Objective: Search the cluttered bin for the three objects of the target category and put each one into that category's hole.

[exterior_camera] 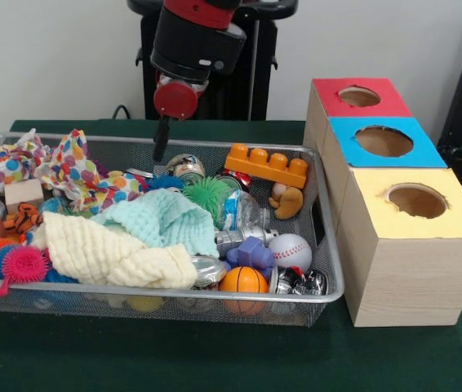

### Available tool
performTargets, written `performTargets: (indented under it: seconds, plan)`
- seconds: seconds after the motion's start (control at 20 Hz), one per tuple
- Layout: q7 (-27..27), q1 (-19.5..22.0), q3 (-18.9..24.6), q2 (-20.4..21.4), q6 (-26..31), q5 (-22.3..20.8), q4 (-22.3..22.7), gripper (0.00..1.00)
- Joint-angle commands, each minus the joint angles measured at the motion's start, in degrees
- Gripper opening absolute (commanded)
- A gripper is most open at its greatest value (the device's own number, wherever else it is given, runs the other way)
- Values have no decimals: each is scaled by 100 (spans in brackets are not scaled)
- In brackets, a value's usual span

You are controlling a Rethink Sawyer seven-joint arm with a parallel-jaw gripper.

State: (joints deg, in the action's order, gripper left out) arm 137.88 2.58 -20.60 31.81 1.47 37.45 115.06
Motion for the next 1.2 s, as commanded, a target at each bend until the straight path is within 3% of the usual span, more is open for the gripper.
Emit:
performTargets:
  seconds: [0.05, 0.35, 0.55, 0.8, 1.2]
  plan:
    - [-149, 443, 289, 107, 1730, -677, -365, 100]
    - [106, 483, 270, -116, 1944, -821, -786, 100]
    - [427, 349, 52, -209, 2403, -882, -1122, 100]
    - [1129, 165, -95, -359, 2750, -617, -1443, 100]
    - [1397, 109, -114, -522, 2845, -412, -1676, 100]
